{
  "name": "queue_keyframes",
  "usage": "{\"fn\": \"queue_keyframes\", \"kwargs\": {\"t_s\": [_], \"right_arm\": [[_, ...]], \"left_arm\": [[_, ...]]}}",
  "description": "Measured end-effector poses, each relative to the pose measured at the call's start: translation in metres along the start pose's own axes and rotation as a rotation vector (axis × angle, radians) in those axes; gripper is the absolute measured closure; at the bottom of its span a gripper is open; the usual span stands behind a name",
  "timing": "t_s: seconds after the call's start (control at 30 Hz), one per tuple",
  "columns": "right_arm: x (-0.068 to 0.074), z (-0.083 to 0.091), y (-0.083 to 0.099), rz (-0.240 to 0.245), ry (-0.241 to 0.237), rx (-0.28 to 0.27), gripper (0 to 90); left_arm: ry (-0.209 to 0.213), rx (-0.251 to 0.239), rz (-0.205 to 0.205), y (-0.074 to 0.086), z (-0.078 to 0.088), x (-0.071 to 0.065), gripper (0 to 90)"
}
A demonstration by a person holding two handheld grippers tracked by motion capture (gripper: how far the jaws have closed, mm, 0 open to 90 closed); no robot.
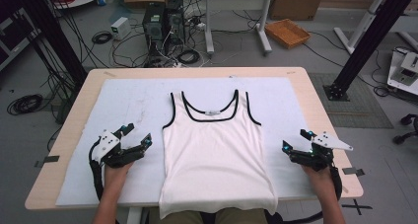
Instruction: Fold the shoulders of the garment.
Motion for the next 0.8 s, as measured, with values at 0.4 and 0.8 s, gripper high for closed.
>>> {"fn": "queue_keyframes", "kwargs": {"t_s": [0.4, 0.8], "right_arm": [[0.0, -0.001, 0.0, 0.0, -0.001, 0.013, 14.9], [0.004, -0.026, -0.022, -0.019, -0.021, 0.083, 15.2]], "left_arm": [[-0.001, 0.004, -0.005, 0.0, 0.0, 0.0, 21.9], [-0.024, 0.024, -0.008, 0.001, -0.002, 0.0, 21.9]]}}
Point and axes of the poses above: each handheld gripper's, and its own axes: z roughly backward along the jaws, y roughly out of its underside, x roughly to its left, the point moved 7 cm from there along -z, roughly forward along the jaws, and after that the axes turned 5 degrees about z, right-handed, at the moved point
